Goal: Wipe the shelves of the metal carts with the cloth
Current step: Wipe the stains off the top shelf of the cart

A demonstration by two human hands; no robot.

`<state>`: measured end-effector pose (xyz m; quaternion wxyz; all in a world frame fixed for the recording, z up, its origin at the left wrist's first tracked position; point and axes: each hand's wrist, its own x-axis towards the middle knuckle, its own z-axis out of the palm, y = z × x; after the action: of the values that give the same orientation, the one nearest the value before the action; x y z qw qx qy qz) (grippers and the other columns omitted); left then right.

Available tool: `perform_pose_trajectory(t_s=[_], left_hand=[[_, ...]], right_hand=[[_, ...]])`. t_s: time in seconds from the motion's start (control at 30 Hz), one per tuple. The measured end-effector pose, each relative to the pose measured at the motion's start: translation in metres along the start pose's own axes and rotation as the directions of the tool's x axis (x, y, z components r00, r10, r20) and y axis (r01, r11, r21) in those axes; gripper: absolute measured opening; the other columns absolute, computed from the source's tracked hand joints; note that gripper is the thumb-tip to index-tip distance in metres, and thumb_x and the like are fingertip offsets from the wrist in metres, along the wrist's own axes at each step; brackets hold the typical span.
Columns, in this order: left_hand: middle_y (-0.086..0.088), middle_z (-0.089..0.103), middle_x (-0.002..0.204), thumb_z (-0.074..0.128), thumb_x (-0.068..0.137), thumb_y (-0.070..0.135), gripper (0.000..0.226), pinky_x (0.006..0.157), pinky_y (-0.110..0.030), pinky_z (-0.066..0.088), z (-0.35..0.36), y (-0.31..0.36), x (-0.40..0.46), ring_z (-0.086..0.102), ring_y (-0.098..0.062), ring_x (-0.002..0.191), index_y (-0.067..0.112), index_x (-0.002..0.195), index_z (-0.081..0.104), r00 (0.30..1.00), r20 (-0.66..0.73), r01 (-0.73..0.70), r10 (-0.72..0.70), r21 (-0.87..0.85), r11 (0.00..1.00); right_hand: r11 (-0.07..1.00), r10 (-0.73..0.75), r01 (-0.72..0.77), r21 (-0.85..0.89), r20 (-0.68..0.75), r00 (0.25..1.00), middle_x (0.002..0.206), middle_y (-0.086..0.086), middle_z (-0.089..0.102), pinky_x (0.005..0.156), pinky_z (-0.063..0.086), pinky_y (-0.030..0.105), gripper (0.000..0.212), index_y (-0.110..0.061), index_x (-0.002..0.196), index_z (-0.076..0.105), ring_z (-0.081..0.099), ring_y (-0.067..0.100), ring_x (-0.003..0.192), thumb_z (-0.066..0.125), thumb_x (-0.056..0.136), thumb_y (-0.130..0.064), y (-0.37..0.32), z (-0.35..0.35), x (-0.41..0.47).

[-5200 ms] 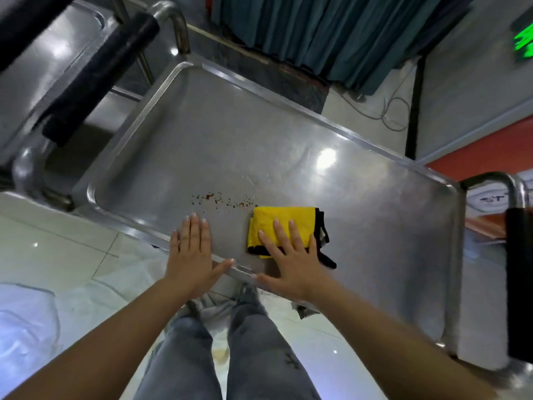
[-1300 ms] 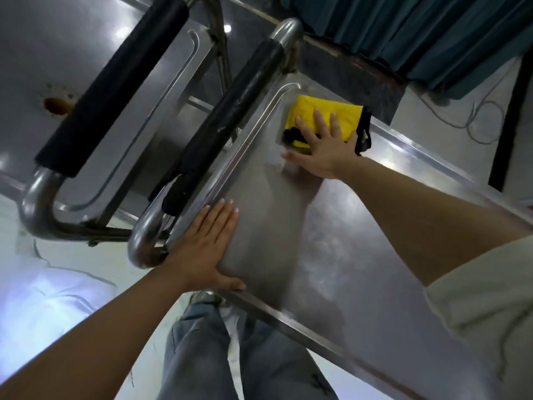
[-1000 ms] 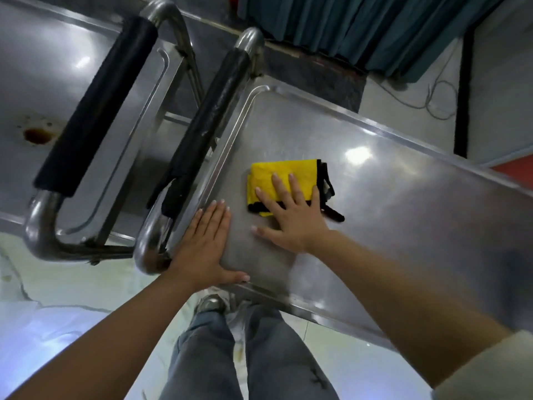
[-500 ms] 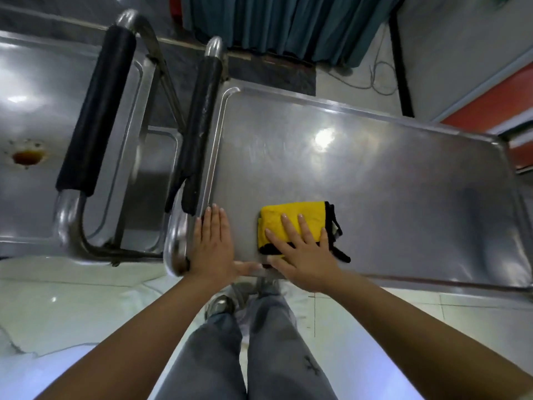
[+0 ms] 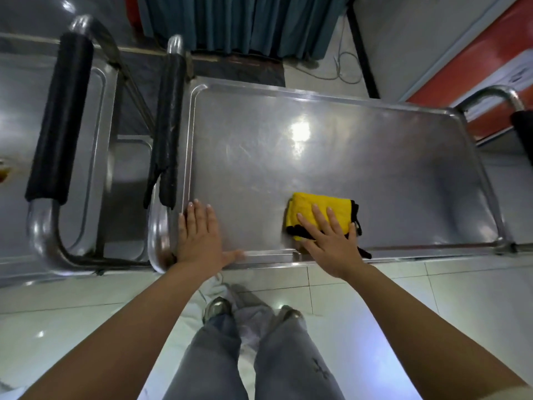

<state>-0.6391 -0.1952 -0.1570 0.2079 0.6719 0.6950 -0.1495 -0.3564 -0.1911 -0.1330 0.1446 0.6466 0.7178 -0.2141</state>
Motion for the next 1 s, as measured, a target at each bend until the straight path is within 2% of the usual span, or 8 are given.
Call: perform_pose_trajectory(t_s=[0.07,0.17,0.3,0.43,0.6,0.7,0.9,1.0], left_hand=[[-0.021,-0.027,0.154,0.021,0.069,0.09,0.124,0.112,-0.046,-0.017,0.002,0.002,0.0,-0.025,-0.033,0.143,0.004,0.145,-0.024,0.998,-0.022,-0.056,0.058,0.069,0.996],[-0.019,-0.021,0.157,0.016,0.082,0.078,0.103,0.113,-0.042,-0.015,0.008,0.01,-0.003,-0.02,-0.031,0.145,0.008,0.149,-0.017,0.98,-0.056,-0.183,0.189,0.104,0.978],[-0.019,-0.015,0.158,0.017,0.09,0.07,0.091,0.117,-0.048,-0.004,0.007,0.041,0.0,-0.016,-0.032,0.146,0.009,0.151,-0.011,0.989,-0.076,-0.122,0.126,0.063,0.991],[-0.013,-0.009,0.161,0.016,0.091,0.069,0.088,0.12,-0.048,0.004,0.005,0.105,0.01,-0.007,-0.026,0.148,0.009,0.152,-0.005,0.969,-0.08,-0.226,0.234,0.105,0.969],[-0.014,-0.01,0.16,0.016,0.09,0.07,0.086,0.117,-0.056,0.005,0.012,0.184,0.013,-0.01,-0.029,0.148,0.015,0.153,-0.006,0.951,-0.039,-0.301,0.308,0.129,0.945],[-0.019,-0.015,0.158,0.014,0.089,0.071,0.087,0.116,-0.058,0.002,0.019,0.206,0.007,-0.013,-0.034,0.146,0.016,0.152,-0.01,0.965,-0.033,-0.253,0.261,0.149,0.956],[-0.014,-0.009,0.161,-0.005,0.079,0.07,0.089,0.117,-0.056,0.01,0.025,0.216,-0.005,-0.006,-0.033,0.148,0.021,0.153,-0.006,0.986,-0.064,-0.143,0.154,0.148,0.979],[-0.015,-0.003,0.161,-0.011,0.075,0.075,0.095,0.116,-0.056,0.013,0.036,0.225,-0.021,0.0,-0.034,0.148,0.022,0.153,-0.001,0.987,-0.057,-0.142,0.15,0.135,0.981]], right_hand=[[0.994,0.093,-0.093,0.057,-0.007,0.996,0.156,-0.02,-0.022,0.111,-0.012,0.063,0.053,-0.063,0.138,-0.009,-0.025,0.012,0.143,0.024,0.096,-0.06,0.018,-0.001,-0.001],[0.99,0.125,-0.122,0.074,-0.042,0.991,0.157,-0.014,-0.023,0.11,-0.011,0.063,0.059,-0.057,0.144,-0.002,-0.024,0.02,0.144,0.026,0.093,-0.064,0.005,0.003,0.008],[0.997,-0.071,0.074,0.026,-0.08,0.994,0.155,-0.014,-0.027,0.111,-0.013,0.063,0.06,-0.056,0.141,-0.012,-0.031,0.02,0.142,0.025,0.094,-0.064,0.003,0.009,0.003],[0.957,-0.277,0.268,-0.108,-0.078,0.958,0.156,-0.018,-0.02,0.112,-0.009,0.061,0.056,-0.058,0.14,-0.011,-0.028,0.015,0.143,0.023,0.096,-0.061,0.065,0.004,-0.01],[0.994,-0.098,0.093,-0.048,-0.116,0.988,0.154,-0.022,-0.021,0.111,-0.008,0.063,0.054,-0.062,0.136,-0.016,-0.024,0.011,0.144,0.013,0.092,-0.067,0.158,0.002,-0.027],[0.999,-0.024,0.021,-0.027,-0.119,0.993,0.154,-0.023,-0.019,0.11,-0.003,0.066,0.052,-0.063,0.135,-0.017,-0.018,0.011,0.146,0.011,0.091,-0.067,0.209,-0.003,-0.033],[0.999,-0.011,0.005,-0.035,-0.165,0.986,0.161,-0.014,-0.005,0.109,0.004,0.065,0.055,-0.054,0.145,-0.001,-0.007,0.015,0.148,0.024,0.096,-0.06,0.256,-0.015,-0.03],[0.999,-0.034,0.031,-0.021,-0.179,0.983,0.161,-0.009,-0.007,0.107,-0.001,0.07,0.072,-0.052,0.145,-0.007,-0.012,0.026,0.147,0.035,0.09,-0.066,0.257,-0.022,-0.018]])
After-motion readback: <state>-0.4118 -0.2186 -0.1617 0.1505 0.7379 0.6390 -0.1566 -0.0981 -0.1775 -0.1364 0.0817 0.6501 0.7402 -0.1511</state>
